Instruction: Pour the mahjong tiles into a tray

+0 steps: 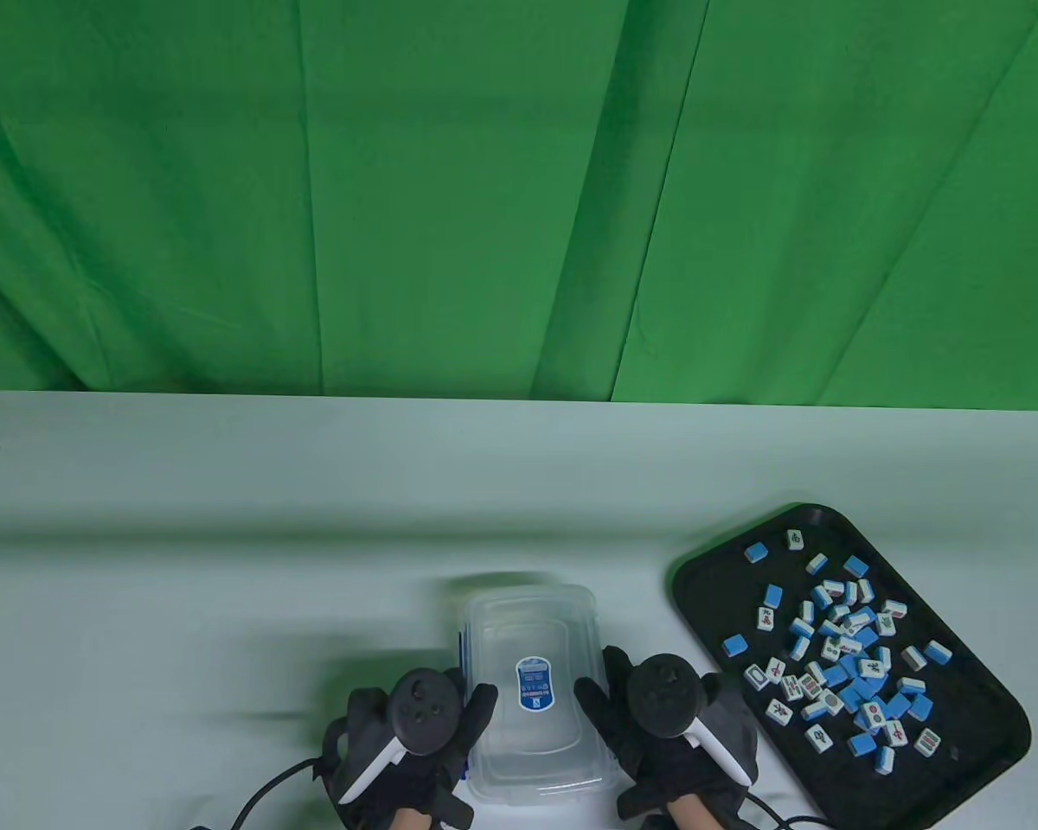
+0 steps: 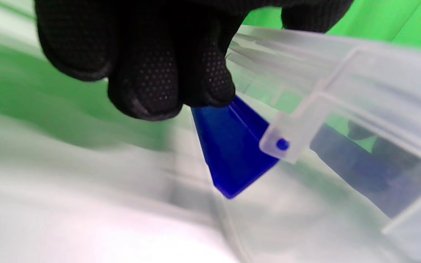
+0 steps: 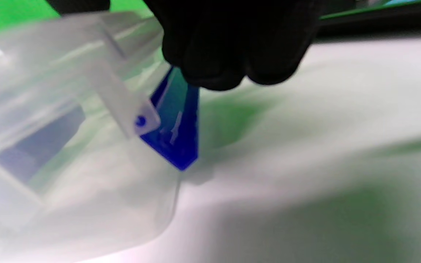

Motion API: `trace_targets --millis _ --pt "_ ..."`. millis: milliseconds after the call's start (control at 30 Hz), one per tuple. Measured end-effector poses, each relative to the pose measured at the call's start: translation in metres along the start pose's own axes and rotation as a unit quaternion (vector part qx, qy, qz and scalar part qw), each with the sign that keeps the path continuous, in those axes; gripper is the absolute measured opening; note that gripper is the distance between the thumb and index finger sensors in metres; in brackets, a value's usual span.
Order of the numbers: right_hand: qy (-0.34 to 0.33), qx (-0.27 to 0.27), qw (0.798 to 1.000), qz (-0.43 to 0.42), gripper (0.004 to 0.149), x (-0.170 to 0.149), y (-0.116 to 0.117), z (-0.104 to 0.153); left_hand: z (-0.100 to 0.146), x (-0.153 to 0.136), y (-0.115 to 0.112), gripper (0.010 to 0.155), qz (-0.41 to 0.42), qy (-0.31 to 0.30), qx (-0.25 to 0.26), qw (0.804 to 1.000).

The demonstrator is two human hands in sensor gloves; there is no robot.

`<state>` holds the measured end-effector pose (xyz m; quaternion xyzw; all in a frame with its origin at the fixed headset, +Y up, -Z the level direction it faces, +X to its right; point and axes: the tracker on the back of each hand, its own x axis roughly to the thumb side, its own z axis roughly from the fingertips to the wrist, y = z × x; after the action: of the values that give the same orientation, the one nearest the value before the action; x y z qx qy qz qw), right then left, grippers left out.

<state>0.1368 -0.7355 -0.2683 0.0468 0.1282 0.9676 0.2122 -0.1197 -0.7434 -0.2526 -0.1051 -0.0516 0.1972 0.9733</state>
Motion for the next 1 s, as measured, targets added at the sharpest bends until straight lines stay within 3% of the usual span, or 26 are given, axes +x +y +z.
trace_targets --millis 1000 --pt "0.004 -0.011 0.999 0.047 0.071 0.0042 0.0017 0.0016 0.0016 0.0026 -0.0014 0.07 -0.013 -0.001 0.0 1.0"
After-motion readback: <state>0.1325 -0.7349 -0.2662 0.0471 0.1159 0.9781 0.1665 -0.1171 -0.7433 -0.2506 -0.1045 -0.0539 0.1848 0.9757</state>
